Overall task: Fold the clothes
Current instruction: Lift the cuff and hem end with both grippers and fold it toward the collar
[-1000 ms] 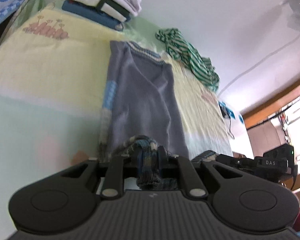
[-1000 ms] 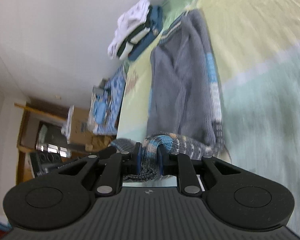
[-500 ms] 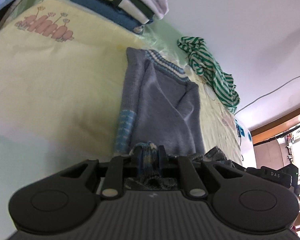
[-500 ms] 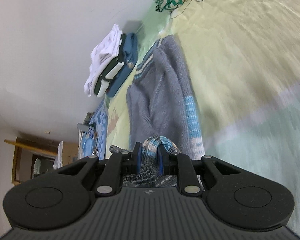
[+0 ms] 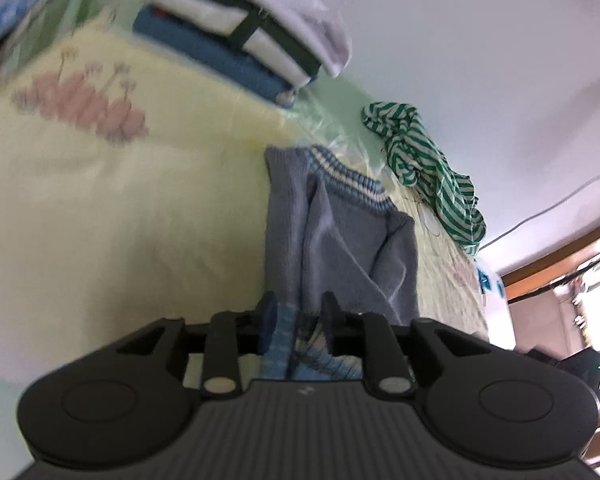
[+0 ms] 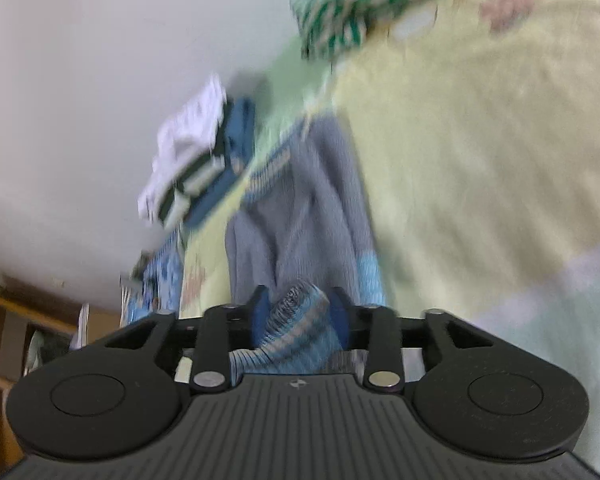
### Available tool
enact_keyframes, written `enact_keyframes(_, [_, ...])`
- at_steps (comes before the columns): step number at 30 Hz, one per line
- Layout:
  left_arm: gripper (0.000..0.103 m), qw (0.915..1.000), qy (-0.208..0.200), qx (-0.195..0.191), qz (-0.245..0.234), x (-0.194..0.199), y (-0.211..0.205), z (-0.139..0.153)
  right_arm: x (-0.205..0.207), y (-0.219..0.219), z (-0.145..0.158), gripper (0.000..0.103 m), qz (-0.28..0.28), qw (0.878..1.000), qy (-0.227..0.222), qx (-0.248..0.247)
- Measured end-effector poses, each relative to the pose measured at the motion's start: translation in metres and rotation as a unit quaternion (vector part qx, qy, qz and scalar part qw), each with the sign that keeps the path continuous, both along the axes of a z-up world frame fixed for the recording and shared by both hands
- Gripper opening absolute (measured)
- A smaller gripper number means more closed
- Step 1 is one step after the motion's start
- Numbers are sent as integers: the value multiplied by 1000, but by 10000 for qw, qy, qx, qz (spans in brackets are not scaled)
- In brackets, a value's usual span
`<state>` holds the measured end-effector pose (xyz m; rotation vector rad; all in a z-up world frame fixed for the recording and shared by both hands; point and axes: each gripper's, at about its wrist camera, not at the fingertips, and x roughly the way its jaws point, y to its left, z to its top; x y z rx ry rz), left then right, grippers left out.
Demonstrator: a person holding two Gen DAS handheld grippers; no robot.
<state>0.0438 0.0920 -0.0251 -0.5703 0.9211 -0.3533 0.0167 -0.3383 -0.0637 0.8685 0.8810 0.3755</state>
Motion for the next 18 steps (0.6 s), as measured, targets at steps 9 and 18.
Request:
enact_keyframes(9, [72, 9948, -461, 450, -789, -31, -29, -7, -26, 15, 18, 43, 703, 9837, -812, -1441])
enact_keyframes(18, [33, 9854, -749, 1184, -970, -27, -68, -16, -9, 67, -3, 26, 1376, 9419, -1471, -2689])
